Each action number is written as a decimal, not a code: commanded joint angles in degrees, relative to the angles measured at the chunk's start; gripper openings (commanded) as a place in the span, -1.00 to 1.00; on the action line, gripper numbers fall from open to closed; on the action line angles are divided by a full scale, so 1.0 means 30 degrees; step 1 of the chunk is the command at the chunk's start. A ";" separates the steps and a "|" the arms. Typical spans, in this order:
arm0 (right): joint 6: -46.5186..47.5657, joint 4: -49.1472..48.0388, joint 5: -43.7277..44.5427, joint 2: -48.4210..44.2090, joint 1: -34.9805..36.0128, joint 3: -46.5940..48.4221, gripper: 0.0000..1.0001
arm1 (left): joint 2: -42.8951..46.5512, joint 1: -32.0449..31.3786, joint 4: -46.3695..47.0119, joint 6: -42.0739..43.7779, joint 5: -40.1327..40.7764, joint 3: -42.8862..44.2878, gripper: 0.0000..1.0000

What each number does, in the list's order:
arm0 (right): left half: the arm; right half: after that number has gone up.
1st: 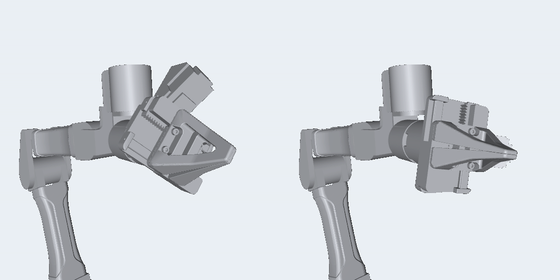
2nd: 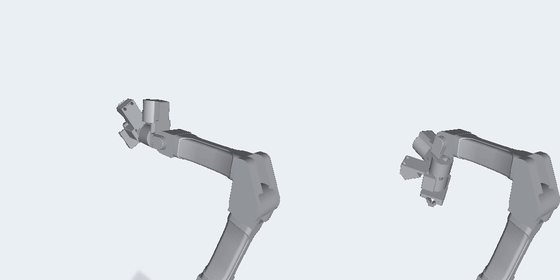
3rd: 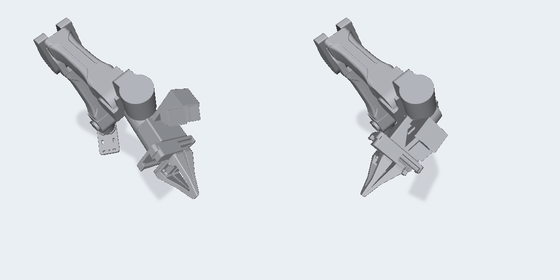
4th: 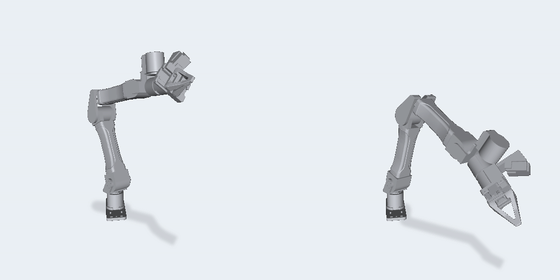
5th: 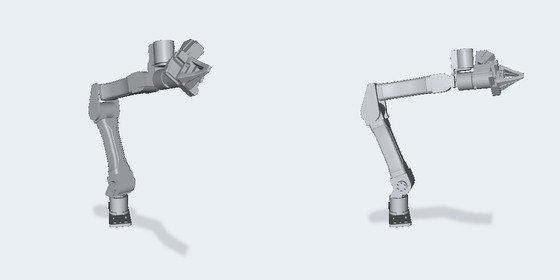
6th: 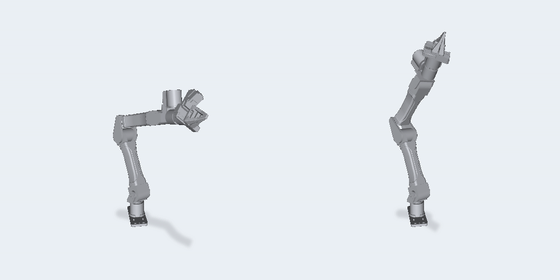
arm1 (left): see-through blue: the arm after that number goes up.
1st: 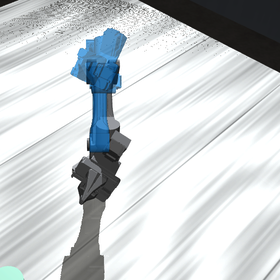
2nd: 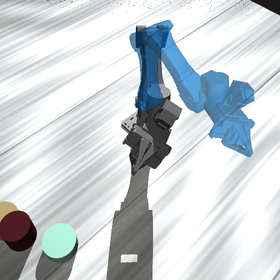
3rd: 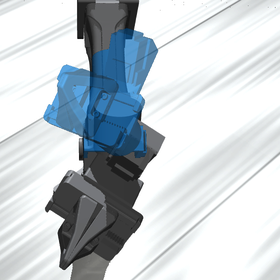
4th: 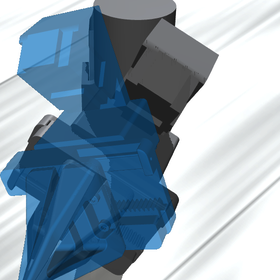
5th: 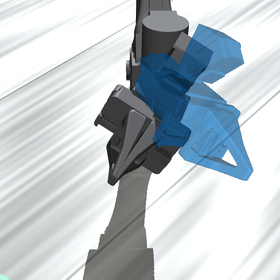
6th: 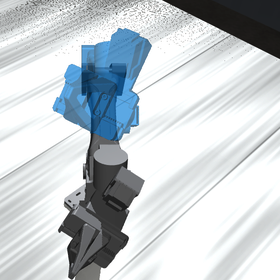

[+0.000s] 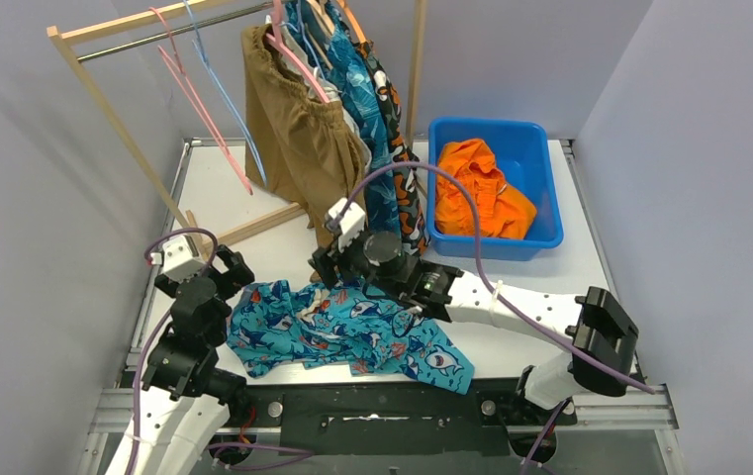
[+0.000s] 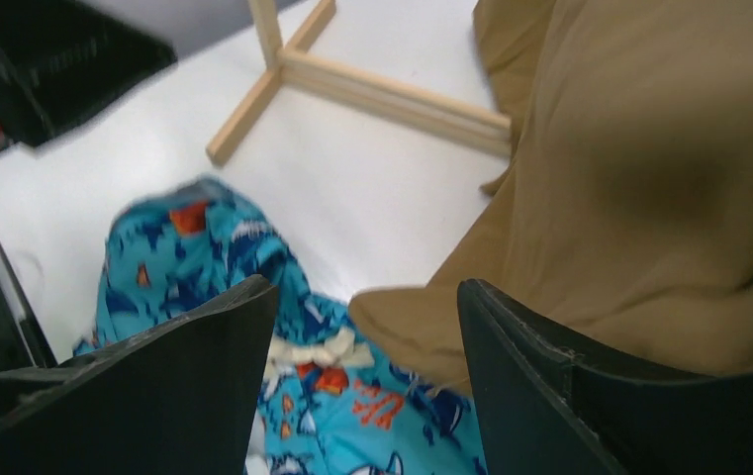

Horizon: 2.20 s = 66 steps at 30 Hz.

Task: Remove the shorts from the hanger
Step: Place the hanger on the clothes rod, then pick up the shorts at the center of the board.

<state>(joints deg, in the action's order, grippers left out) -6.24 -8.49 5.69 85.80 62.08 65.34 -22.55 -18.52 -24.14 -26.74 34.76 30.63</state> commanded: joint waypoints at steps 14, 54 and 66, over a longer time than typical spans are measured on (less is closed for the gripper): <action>0.7073 -0.0303 -0.8280 -0.2433 0.0654 -0.5174 0.43 | -0.0529 0.0169 0.0728 0.0242 -0.0659 0.0310 0.75; 0.7433 0.1343 -0.9830 -0.0255 0.0082 -0.4408 -1.00 | -0.0985 0.0197 0.0666 0.0271 -0.1115 0.0457 0.79; 0.6054 -0.0022 -0.5832 -1.1031 -0.0500 -1.1070 -1.00 | -0.0900 0.0211 0.0785 0.0315 -0.1304 0.0424 0.80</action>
<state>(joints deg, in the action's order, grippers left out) 14.90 -5.37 -17.39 59.46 61.87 36.45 -25.78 -18.26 -24.18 -26.52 31.66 30.63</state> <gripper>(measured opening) 0.064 0.898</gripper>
